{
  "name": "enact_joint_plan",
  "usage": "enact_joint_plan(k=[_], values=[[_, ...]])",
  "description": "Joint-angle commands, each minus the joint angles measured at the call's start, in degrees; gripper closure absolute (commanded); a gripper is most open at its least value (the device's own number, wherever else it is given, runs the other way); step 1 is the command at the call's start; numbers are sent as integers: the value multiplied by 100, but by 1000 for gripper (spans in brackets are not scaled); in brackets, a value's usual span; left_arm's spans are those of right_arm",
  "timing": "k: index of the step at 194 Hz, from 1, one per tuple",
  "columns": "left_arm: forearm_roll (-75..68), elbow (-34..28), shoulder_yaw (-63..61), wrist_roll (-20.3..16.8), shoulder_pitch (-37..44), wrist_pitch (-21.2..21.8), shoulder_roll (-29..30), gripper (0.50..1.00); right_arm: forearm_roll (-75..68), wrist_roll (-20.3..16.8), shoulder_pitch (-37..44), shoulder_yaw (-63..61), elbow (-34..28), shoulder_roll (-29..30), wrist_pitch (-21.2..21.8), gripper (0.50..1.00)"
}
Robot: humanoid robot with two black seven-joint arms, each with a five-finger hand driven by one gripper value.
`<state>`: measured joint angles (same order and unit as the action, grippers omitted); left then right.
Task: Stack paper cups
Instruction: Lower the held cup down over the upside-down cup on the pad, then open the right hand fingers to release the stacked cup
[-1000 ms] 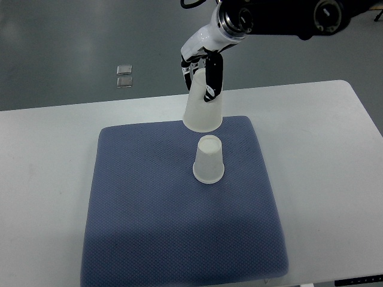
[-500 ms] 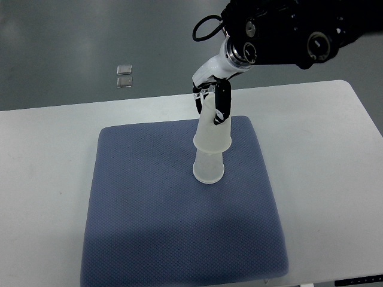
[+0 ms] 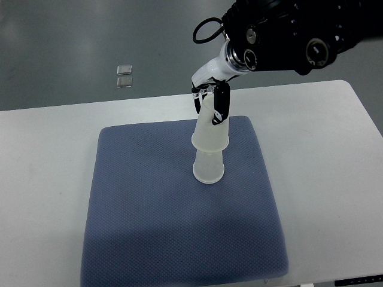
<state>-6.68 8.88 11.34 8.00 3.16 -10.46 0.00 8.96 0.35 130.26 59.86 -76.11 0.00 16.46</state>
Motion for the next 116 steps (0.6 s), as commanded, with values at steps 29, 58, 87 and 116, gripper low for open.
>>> enact_joint_plan(k=[29,58,87,116], values=[[0,-9,0,0,0,9,0,500,-8,0,-97,-9,0,0,-99,824],[0,-9,0,0,0,9,0,500,-8,9,-132,-9,-53,0,-99,812],[0,-9,0,0,0,9,0,500,-17,9,-193,-35,-105,0,-108,789],[0,-9,0,0,0,9,0,500,-17,9,-264,-35,-106,0,-266,775]])
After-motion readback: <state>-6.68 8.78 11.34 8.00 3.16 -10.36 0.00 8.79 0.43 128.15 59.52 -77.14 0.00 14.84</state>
